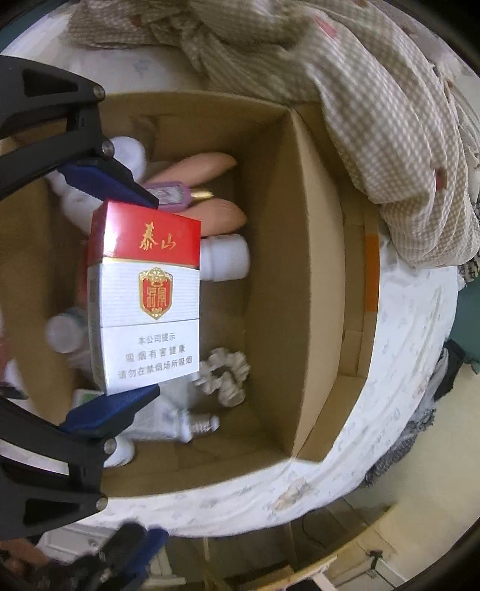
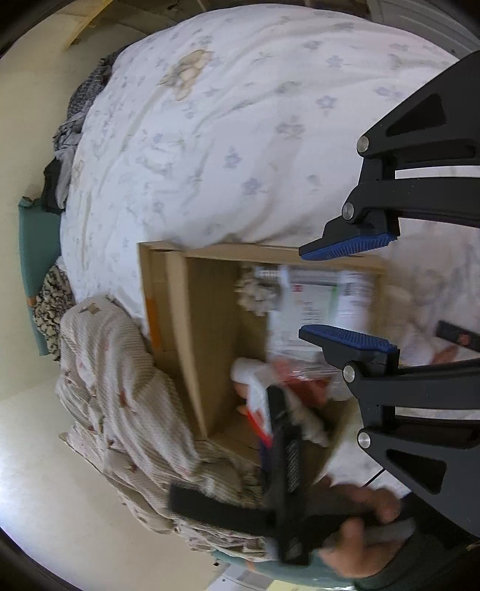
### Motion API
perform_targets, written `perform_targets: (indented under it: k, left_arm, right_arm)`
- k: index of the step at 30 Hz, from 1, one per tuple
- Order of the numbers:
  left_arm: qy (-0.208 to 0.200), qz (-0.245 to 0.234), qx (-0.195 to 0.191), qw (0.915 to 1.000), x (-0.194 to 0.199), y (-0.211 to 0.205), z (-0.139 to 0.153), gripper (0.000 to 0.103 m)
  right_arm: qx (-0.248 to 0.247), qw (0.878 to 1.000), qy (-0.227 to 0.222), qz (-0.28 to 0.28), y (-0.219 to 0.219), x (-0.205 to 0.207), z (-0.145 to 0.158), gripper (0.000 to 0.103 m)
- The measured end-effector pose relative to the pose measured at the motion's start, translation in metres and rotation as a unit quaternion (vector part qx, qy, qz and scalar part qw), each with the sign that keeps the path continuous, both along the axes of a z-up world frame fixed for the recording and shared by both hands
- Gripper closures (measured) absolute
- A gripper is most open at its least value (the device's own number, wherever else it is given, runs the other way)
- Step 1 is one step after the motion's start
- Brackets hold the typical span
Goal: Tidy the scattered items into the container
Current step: 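Carry the cigarette pack into the box while the right grasps and drops the white scrunchie there, then grasp a white pill bottle with the right gripper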
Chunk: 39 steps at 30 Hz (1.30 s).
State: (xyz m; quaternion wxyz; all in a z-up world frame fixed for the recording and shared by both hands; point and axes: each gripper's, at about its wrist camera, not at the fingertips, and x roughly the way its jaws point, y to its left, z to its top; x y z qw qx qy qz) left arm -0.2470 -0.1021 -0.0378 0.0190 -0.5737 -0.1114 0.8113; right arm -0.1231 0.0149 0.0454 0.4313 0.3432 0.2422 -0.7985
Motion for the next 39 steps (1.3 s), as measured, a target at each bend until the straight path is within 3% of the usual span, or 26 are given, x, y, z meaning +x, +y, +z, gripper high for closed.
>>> perform_targets:
  k: [5,9,15,19,22,24,26,28,34,39]
  left_arm:
    - [0.034,-0.005,0.042,0.9985,0.04,-0.006,0.023,0.012]
    - [0.049,0.002,0.014,0.9987,0.038,-0.007,0.032,0.012]
    - [0.039,-0.006,0.01,0.9992,0.019,-0.003,0.039,0.012]
    - [0.028,-0.043,0.007,0.9987,0.039,0.014,0.035,0.012]
    - [0.017,-0.05,0.019,0.9984,0.073,0.02,0.029,0.012]
    - [0.01,-0.047,0.021,0.9986,0.093,0.024,0.023,0.012]
    - [0.003,-0.04,0.015,0.9991,0.108,0.026,0.017,0.012]
    - [0.001,-0.029,0.011,0.9995,0.122,0.026,0.012,0.012]
    - [0.002,0.003,0.007,1.0,0.134,0.015,0.006,0.012]
    - [-0.011,0.027,0.033,0.999,0.127,-0.002,0.0,0.012]
  right_arm:
    - [0.018,1.0,-0.025,-0.005,0.024,0.009,-0.031,0.063]
    - [0.027,0.998,-0.053,-0.024,0.036,0.008,-0.056,0.063]
    - [0.02,0.998,-0.056,-0.026,0.041,0.012,-0.054,0.063]
    - [0.034,0.998,-0.048,-0.027,0.038,0.01,-0.057,0.063]
    - [0.06,0.995,-0.069,-0.039,0.03,0.004,-0.076,0.062]
    - [0.064,0.993,-0.088,-0.048,0.023,-0.001,-0.09,0.059]
    - [0.06,0.991,-0.109,-0.055,0.015,-0.003,-0.104,0.04]
    - [0.054,0.989,-0.119,-0.063,0.007,-0.005,-0.112,0.038]
    - [0.06,0.989,-0.114,-0.077,-0.016,-0.007,-0.134,0.038]
    - [0.059,0.994,-0.075,-0.053,-0.017,0.004,-0.132,0.056]
